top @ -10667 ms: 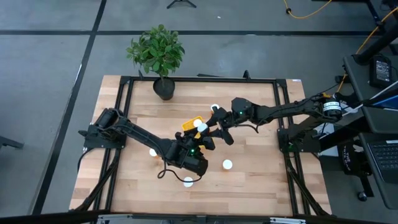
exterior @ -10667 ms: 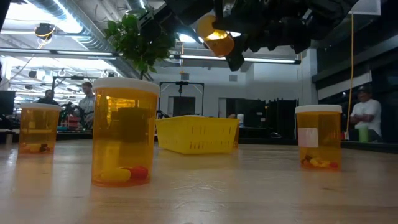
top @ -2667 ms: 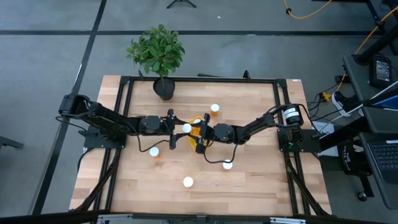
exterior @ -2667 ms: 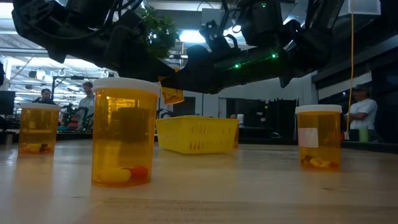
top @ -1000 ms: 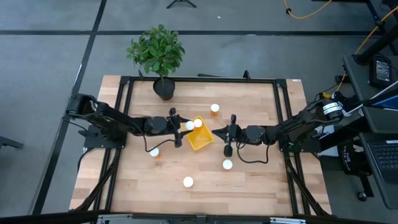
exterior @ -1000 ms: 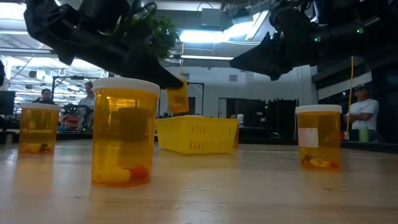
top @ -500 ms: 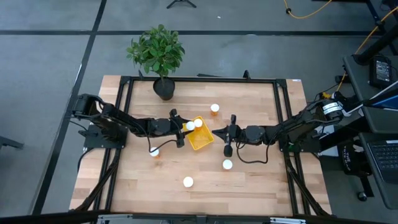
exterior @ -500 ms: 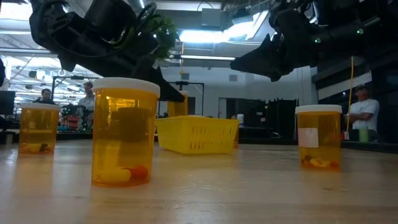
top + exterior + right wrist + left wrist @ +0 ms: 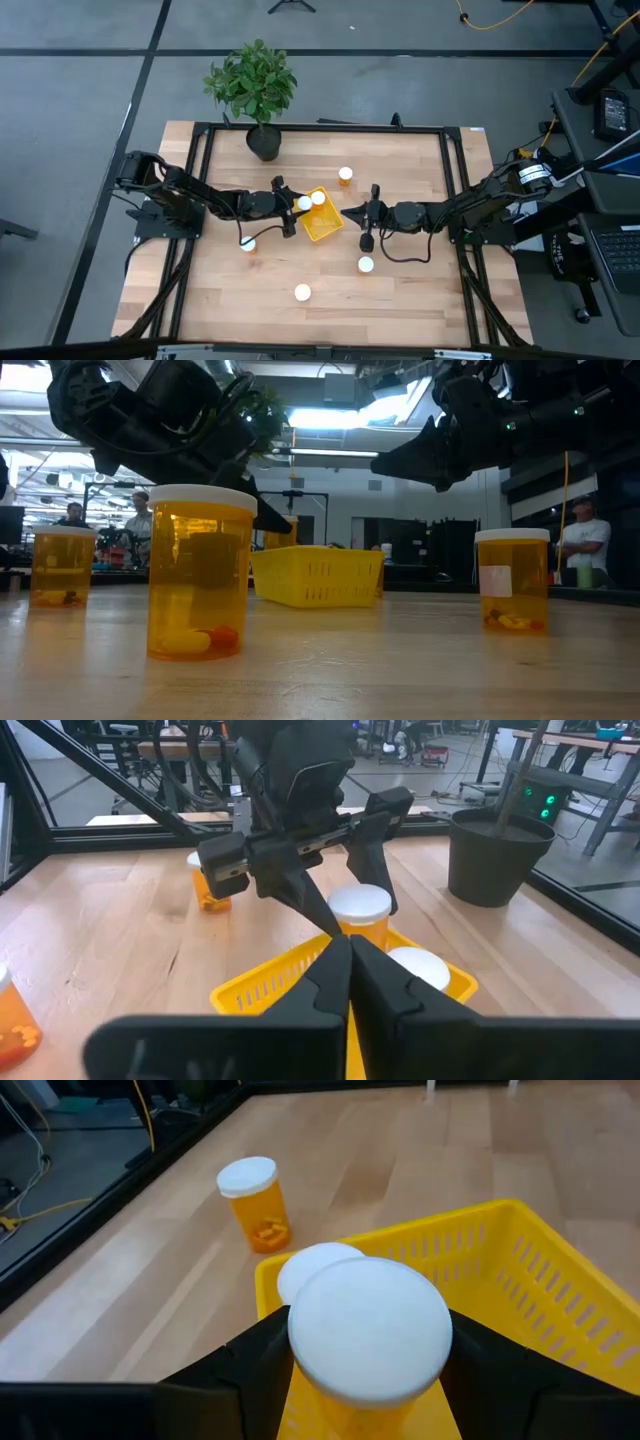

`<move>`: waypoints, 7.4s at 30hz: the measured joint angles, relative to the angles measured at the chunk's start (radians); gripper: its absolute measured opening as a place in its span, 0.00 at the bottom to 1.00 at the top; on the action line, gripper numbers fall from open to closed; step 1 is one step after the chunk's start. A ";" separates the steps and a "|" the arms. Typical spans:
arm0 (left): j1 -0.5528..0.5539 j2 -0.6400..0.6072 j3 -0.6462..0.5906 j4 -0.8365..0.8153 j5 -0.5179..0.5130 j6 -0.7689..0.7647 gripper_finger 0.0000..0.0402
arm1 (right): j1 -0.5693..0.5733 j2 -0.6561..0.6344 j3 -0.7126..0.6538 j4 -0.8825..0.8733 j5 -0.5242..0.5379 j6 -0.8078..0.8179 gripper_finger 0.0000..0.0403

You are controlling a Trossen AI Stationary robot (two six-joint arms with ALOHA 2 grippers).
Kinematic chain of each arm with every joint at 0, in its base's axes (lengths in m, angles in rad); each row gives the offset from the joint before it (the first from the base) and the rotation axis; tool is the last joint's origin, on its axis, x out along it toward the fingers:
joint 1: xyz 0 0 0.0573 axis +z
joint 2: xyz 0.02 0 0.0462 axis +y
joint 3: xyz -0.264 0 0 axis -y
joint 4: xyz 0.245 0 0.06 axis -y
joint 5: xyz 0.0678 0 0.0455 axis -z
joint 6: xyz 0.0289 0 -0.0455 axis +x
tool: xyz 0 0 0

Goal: Pick and place pill bottles into a basket
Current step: Put the pill bottle into the bin

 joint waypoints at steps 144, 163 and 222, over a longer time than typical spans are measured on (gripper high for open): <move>0.210 -0.661 -0.106 -0.521 0.403 0.220 0.01 | -0.215 0.000 0.001 -0.204 -0.047 -0.003 0.19; 0.285 -0.661 -0.106 -0.521 0.466 0.239 0.01 | -0.317 0.000 0.001 -0.278 0.002 0.008 0.87; 0.285 -0.661 -0.106 -0.529 0.458 0.238 0.01 | -0.473 0.208 0.221 -0.464 -0.115 0.016 0.71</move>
